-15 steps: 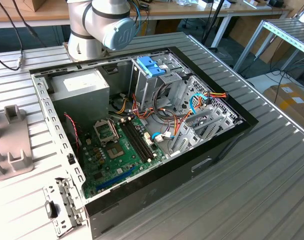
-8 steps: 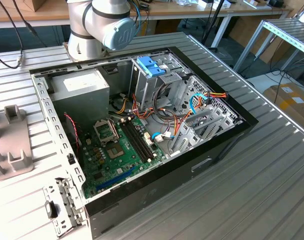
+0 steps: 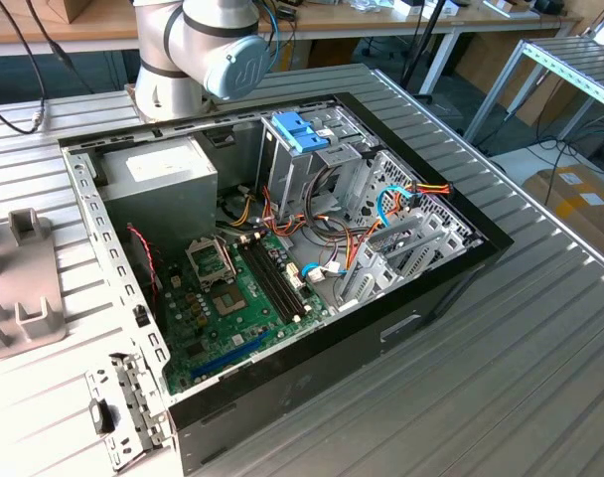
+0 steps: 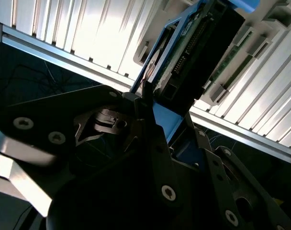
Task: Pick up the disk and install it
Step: 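Pick up the disk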
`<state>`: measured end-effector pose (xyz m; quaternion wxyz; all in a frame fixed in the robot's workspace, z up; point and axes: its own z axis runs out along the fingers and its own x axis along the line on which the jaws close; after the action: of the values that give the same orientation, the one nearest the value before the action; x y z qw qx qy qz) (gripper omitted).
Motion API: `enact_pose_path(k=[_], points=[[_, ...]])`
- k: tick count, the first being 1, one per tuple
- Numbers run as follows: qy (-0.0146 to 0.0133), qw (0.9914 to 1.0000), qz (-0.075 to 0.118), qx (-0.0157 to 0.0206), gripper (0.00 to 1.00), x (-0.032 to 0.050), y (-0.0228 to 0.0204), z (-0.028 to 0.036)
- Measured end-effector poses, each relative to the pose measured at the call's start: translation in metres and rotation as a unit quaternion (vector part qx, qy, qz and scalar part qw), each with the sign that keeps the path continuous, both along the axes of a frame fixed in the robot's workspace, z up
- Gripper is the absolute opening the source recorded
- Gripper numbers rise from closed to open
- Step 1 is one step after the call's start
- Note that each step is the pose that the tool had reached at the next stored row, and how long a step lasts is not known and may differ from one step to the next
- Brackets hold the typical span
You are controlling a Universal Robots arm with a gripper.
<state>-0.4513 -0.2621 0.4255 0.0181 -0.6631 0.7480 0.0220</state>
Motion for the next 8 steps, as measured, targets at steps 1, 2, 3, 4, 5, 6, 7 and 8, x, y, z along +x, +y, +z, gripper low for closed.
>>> enact_pose_path(k=[1,2,3,4,5,6,7,8], points=[[0.0000,1.00000,0.000,0.0000,0.37,0.0000,0.0000,0.0008],[0.0000,1.00000,0.000,0.0001,0.37,0.0000,0.0000,0.0018],[0.0000,1.00000,0.000,0.0001,0.37,0.0000,0.0000,0.0026],[0.0000,1.00000,0.000,0.0001,0.37,0.0000,0.0000,0.0036],[0.0000,1.00000,0.000,0.0001,0.37,0.0000,0.0000,0.0044],[0.0000,1.00000,0.000,0.0001,0.37,0.0000,0.0000,0.0053],[0.0000,1.00000,0.000,0.0001,0.37,0.0000,0.0000,0.0062],[0.0000,1.00000,0.000,0.0001,0.37,0.0000,0.0000,0.0073]])
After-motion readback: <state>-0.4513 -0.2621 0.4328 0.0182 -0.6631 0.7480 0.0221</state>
